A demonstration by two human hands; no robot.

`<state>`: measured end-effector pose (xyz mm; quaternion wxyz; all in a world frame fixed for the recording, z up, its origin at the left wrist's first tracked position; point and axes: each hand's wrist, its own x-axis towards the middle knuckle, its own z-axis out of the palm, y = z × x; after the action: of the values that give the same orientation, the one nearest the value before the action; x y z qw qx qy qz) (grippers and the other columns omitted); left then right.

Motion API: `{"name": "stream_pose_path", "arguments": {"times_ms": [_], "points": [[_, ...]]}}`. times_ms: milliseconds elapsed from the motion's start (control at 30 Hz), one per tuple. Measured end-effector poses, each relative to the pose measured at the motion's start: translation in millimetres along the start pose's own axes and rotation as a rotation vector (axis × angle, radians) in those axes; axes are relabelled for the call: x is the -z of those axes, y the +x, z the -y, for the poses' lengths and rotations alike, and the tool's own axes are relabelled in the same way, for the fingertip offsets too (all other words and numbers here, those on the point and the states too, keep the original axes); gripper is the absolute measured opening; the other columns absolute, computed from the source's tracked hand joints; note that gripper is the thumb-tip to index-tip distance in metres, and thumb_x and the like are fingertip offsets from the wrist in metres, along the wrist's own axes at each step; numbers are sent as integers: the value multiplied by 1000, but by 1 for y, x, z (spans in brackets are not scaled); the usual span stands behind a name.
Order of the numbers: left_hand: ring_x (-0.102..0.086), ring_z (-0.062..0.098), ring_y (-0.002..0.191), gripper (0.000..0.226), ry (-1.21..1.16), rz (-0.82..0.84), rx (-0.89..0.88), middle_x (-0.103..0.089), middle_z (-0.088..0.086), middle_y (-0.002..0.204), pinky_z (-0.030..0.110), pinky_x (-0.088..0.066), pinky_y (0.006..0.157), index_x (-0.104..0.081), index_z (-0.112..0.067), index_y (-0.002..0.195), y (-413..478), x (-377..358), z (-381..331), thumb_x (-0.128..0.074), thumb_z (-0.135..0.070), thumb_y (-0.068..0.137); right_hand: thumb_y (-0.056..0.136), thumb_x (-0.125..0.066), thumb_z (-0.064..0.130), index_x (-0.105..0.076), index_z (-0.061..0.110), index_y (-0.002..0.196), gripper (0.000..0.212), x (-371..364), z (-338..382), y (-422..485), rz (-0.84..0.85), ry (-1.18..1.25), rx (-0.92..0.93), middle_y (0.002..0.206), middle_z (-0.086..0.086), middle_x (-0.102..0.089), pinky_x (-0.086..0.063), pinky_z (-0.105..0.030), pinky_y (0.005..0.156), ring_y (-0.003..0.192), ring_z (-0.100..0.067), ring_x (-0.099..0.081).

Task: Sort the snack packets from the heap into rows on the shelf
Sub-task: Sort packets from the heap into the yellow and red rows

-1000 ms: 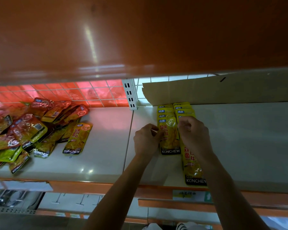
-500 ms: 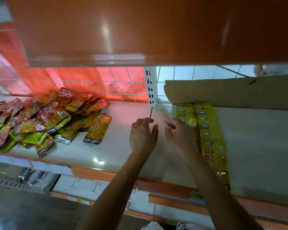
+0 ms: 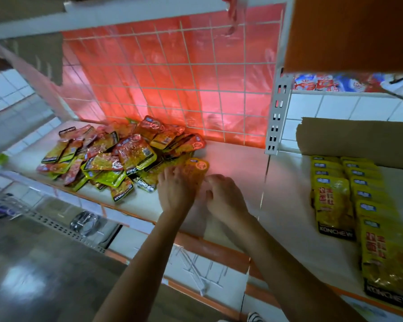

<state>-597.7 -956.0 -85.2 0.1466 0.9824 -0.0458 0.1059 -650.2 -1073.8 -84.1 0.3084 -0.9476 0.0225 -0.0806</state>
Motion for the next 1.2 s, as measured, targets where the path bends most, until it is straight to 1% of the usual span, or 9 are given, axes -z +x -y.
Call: {"name": "stream_pose_path", "arguments": {"times_ms": [100, 200, 400, 567, 667, 900, 1000, 1133, 1200], "points": [[-44, 35, 117, 34, 42, 35, 80, -53, 17, 124, 40, -36, 97, -55, -8, 125, 10, 5, 28, -44, -25, 97, 87, -52, 14, -49, 16, 132, 45, -16, 14, 16, 45, -67, 90, 139, -4, -48, -43, -37, 95, 125, -28, -43], [-48, 33, 113, 32, 106, 29, 113, -54, 16, 119, 40, -39, 93, -55, -11, 122, 17, 8, 45, -43, -26, 97, 92, -50, 30, -35, 20, 142, 54, -32, 20, 25, 99, -167, 138, 152, -3, -29, -36, -43, 104, 138, -27, -27], [-52, 36, 105, 29, 133, 26, 119, -56, 17, 113, 42, -41, 84, -57, -12, 114, 19, 4, 46, -43, -32, 99, 92, -44, 48, -53, 22, 124, 42, -45, 23, 24, -29, -236, -27, 138, -7, -40, -33, -41, 102, 131, -32, -32], [-50, 34, 104, 28, 143, 33, 118, -61, 15, 109, 40, -38, 78, -55, -12, 111, 22, 4, 37, -41, -34, 100, 93, -50, 36, -50, 18, 126, 37, -33, 18, 24, -57, -278, -154, 131, -9, -43, -36, -39, 92, 117, -31, -43], [-47, 34, 110, 40, 147, 64, 106, -57, 13, 117, 42, -40, 85, -57, -11, 116, 20, 4, 33, -48, -44, 95, 95, -47, 24, -46, 11, 127, 35, -26, 22, 23, -81, -275, -246, 129, -11, -45, -37, -40, 91, 116, -31, -44], [-47, 37, 114, 68, 102, 105, 142, -55, 18, 119, 43, -40, 89, -50, -8, 119, 16, 5, 25, -56, -65, 82, 81, -69, 23, -33, 10, 131, 63, -9, 13, 27, 42, -154, -433, 123, -18, -45, -41, -41, 88, 115, -36, -42], [-50, 36, 114, 77, 6, 86, 145, -57, 18, 118, 43, -42, 90, -48, -6, 119, 12, 7, 12, -64, -66, 75, 81, -69, 25, -34, 6, 125, 60, -3, 6, 22, 0, -18, -465, 122, -17, -44, -43, -39, 85, 115, -36, -44], [-65, 29, 90, 42, -333, 124, 80, -70, 9, 95, 34, -48, 72, -65, -10, 100, 11, 7, -6, -69, -48, 82, 92, -55, 27, -43, 3, 118, 38, 12, -3, 9, -137, 153, -445, 116, -16, -52, -42, -38, 78, 106, -36, -54], [-68, 23, 79, 25, -504, 146, 69, -73, 5, 87, 34, -55, 70, -71, -12, 91, 10, 7, -16, -71, -35, 84, 94, -50, 22, -43, 3, 119, 32, 24, -13, 1, -170, 228, -458, 115, -17, -55, -39, -36, 76, 106, -36, -55]]}}
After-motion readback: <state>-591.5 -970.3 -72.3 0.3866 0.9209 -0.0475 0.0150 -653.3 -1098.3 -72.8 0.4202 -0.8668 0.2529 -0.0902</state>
